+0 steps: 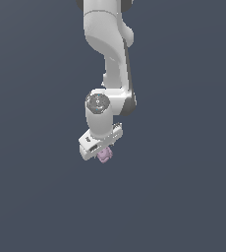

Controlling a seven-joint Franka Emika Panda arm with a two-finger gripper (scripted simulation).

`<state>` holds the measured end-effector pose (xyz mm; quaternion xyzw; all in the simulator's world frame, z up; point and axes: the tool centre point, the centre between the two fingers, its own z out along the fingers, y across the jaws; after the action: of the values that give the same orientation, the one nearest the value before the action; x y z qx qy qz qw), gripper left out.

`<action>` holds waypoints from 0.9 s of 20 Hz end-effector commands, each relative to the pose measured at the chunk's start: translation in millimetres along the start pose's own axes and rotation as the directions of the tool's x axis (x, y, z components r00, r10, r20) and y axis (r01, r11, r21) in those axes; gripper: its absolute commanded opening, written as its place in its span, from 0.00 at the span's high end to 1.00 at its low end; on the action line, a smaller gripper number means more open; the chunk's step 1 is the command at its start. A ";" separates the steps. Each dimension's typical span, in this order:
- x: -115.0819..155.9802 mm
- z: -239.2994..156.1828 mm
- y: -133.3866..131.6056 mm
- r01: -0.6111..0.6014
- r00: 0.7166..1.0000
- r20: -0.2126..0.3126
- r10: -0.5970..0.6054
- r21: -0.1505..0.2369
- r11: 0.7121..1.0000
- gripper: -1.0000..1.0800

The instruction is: Pick up the object and move it to a goal position.

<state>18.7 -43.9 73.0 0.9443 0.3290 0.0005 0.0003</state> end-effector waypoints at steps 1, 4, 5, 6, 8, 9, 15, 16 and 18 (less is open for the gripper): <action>-0.7 14.0 -0.7 0.001 1.000 0.001 -0.001 0.001 1.000 0.04; -1.0 27.2 -0.7 0.002 1.000 0.001 -0.002 0.001 1.000 0.04; -0.8 30.0 -0.8 0.003 1.000 0.001 -0.003 0.001 1.000 0.04; -0.7 32.0 -0.5 0.003 1.000 0.001 -0.003 0.001 1.000 0.04; -0.2 33.6 0.0 0.003 1.000 0.001 -0.003 0.001 1.000 0.04; -0.1 33.6 0.1 0.003 1.000 0.001 -0.003 0.001 1.000 0.04; -0.1 33.6 0.1 0.003 1.000 0.001 -0.003 0.001 1.000 1.00; -0.1 33.6 0.1 0.003 1.000 0.001 -0.003 0.001 1.000 1.00; -0.1 33.6 0.1 0.003 1.000 0.001 -0.003 0.001 1.000 1.00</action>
<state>19.0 -44.3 40.1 0.9439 0.3302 0.0003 0.0002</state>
